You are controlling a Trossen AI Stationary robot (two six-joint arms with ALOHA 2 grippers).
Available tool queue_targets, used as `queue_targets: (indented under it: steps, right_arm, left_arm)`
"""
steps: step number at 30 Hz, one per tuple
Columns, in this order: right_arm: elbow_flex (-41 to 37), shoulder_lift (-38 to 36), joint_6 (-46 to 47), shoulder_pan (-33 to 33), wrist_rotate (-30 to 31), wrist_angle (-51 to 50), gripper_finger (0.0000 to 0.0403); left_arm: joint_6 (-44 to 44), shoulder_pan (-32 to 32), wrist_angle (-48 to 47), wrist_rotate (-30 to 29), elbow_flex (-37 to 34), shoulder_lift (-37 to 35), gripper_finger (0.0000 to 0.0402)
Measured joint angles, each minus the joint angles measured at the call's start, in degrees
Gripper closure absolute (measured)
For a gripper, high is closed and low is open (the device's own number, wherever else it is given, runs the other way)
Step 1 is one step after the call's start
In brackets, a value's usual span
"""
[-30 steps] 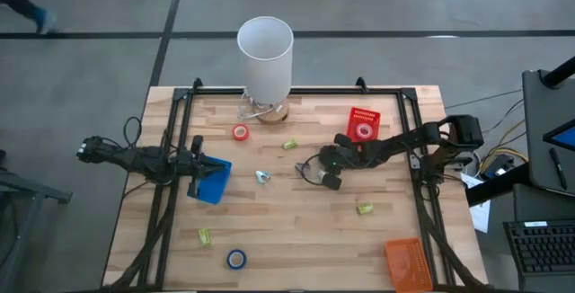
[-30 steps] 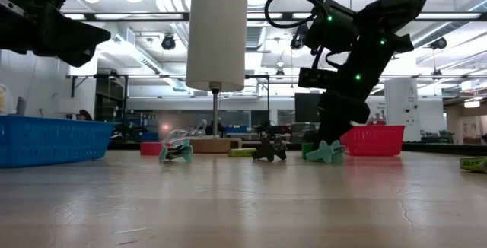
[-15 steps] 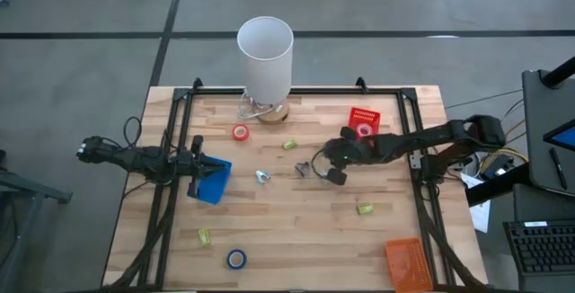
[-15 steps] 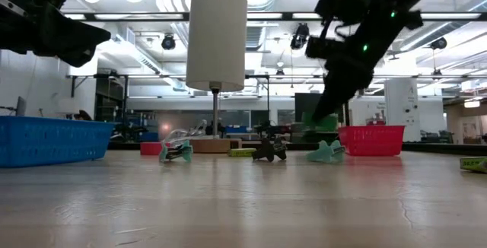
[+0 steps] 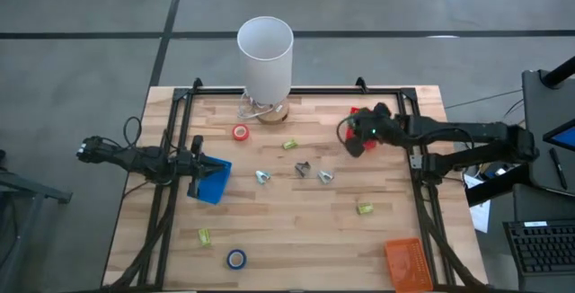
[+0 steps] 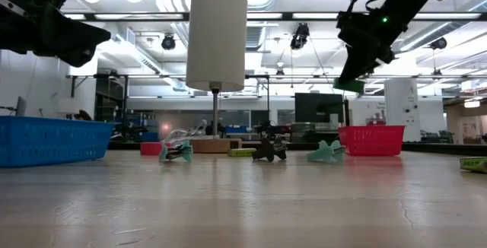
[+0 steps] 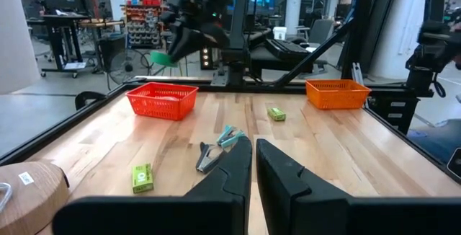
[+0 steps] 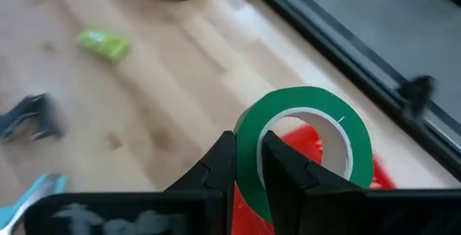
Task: Pick and place Stapler, Stapler remover, tape
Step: Put the green tape into the red bin
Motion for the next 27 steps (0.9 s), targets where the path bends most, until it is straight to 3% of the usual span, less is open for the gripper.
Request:
queue_targets:
  steps: [6, 11, 16, 27]
  right_arm:
    - [0.00, 0.48, -0.43, -7.38, -0.92, -2.56, 0.0350]
    - [-0.02, 4.71, -2.06, -13.24, -6.33, -2.74, 0.0349]
    - [-0.02, 9.29, -4.17, -17.64, -6.62, -2.40, 0.0349]
    - [-0.03, 17.05, -6.76, -19.06, -6.65, -2.19, 0.0349]
  left_arm:
    - [0.00, -0.02, 0.02, 0.02, -0.02, 0.00, 0.0376]
    - [-0.01, -0.02, 0.00, 0.01, 0.00, 0.00, 0.0376]
    - [-0.01, -0.01, 0.02, 0.01, 0.00, 0.00, 0.0376]
    - [-0.01, 0.00, 0.02, 0.00, 0.00, 0.00, 0.0376]
